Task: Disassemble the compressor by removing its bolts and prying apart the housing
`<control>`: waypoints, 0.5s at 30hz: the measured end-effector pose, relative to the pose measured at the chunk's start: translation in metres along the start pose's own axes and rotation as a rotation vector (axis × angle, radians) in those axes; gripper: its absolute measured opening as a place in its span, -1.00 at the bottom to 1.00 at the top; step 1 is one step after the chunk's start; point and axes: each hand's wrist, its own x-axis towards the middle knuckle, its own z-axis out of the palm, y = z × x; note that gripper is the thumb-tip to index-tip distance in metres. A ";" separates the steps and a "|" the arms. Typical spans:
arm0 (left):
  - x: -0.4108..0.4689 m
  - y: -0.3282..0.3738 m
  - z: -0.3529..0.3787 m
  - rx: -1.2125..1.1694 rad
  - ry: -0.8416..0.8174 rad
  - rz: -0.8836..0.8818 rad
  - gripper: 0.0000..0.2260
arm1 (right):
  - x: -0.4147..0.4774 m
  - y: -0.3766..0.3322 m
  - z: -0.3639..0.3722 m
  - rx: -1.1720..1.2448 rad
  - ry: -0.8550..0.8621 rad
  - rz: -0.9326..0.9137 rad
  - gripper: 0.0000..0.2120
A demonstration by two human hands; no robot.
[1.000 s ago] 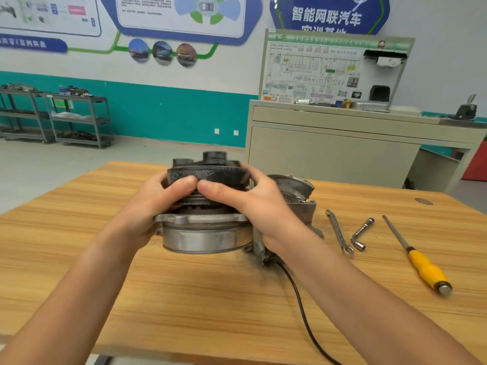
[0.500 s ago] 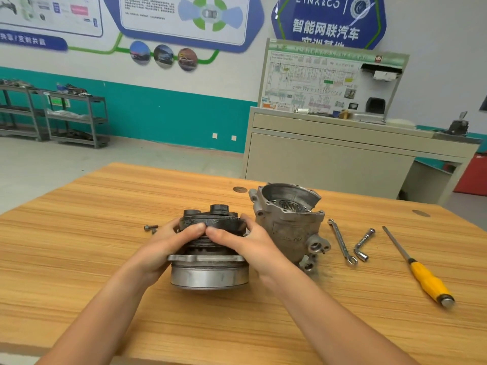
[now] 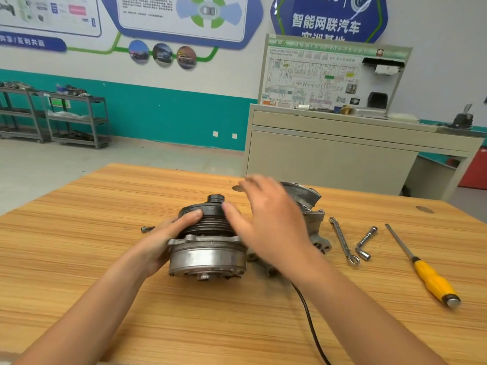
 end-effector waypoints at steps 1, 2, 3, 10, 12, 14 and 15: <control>0.001 0.000 0.000 0.005 -0.013 -0.010 -0.07 | 0.008 0.004 -0.006 -0.027 0.060 -0.064 -0.51; 0.001 0.000 0.001 0.007 -0.027 -0.023 -0.12 | 0.014 0.008 -0.011 -0.052 0.016 -0.111 -0.51; 0.001 0.001 0.002 0.009 -0.044 -0.040 -0.14 | 0.018 0.009 -0.013 -0.080 -0.094 -0.149 -0.48; 0.021 0.052 0.002 0.953 0.288 0.247 -0.12 | 0.002 -0.011 0.014 -0.078 -0.369 -0.237 -0.31; 0.025 0.052 0.010 0.844 0.109 0.280 -0.24 | 0.006 -0.010 0.012 -0.050 -0.350 -0.215 -0.34; 0.028 0.040 0.013 0.763 0.041 0.217 -0.35 | 0.010 -0.010 0.010 -0.043 -0.390 -0.179 -0.37; 0.031 0.035 0.011 0.738 0.077 0.195 -0.36 | 0.010 -0.009 0.010 -0.036 -0.406 -0.160 -0.38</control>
